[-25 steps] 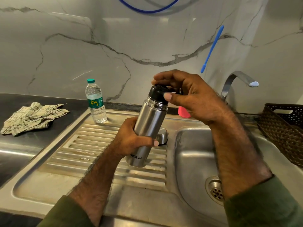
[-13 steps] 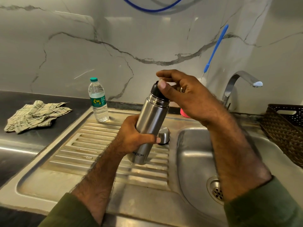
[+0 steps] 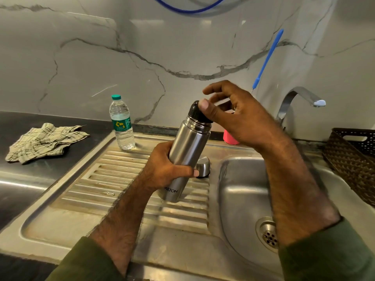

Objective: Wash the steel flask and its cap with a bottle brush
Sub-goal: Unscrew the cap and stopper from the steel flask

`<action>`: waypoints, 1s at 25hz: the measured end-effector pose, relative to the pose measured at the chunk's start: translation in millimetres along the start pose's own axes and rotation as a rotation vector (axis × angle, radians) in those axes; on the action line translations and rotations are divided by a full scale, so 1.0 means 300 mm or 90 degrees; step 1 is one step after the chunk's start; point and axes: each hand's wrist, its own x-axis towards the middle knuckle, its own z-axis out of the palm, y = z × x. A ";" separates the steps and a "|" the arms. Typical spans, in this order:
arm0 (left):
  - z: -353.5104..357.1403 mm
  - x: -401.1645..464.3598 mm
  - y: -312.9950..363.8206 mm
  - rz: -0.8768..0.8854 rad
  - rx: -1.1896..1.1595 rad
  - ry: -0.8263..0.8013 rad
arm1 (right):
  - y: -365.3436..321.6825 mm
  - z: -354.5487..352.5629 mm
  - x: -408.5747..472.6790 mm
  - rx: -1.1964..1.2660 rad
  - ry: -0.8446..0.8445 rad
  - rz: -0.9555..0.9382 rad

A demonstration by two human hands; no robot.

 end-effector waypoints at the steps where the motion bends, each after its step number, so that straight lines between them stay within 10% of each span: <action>1: 0.000 0.000 -0.001 0.000 -0.001 0.000 | 0.005 0.007 0.000 -0.073 0.020 0.008; 10: -0.004 0.007 -0.016 -0.015 0.003 -0.002 | 0.013 -0.024 -0.008 -0.026 -0.120 -0.046; 25: -0.094 0.007 -0.032 -0.028 0.043 0.047 | -0.013 0.003 0.010 0.138 0.159 -0.117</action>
